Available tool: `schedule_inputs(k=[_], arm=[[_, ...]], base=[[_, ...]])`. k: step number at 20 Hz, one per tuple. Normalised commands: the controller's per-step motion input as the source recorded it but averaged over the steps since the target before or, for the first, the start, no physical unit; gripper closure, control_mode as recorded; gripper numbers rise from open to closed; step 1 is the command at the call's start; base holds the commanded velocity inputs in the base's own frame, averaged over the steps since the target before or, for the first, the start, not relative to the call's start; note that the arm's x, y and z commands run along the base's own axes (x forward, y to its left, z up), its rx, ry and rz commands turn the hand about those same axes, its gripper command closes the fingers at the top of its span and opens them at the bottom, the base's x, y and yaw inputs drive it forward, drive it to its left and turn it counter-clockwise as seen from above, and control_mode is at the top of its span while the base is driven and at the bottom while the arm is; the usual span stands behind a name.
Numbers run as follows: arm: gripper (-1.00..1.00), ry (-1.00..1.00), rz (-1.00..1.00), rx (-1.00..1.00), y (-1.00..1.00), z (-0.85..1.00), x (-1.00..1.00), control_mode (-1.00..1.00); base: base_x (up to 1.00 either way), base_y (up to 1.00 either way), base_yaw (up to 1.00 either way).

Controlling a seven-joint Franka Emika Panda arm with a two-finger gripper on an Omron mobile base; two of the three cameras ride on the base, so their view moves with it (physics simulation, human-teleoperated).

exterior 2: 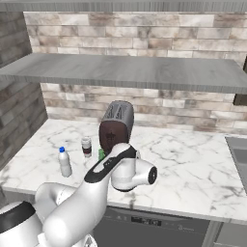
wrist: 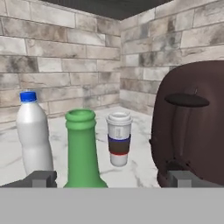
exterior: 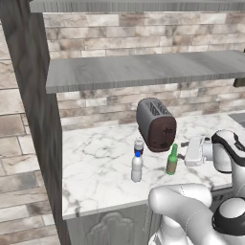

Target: Move the drinks to the dining counter.

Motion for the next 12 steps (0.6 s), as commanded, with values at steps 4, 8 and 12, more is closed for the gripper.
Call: schedule_inputs(k=[4,8,12], arm=[[-1.00,0.01,0.02,0.02,0.16,0.00,0.00,-1.00],[-1.00,0.02,0.03,0.00,0.24,0.00,0.00,-1.00],[-1.00,0.04,0.01,0.00,0.13,0.00,0.00,-1.00]], base=[[0.00,0.00,0.00],[0.00,0.00,0.00],[0.00,0.00,0.00]])
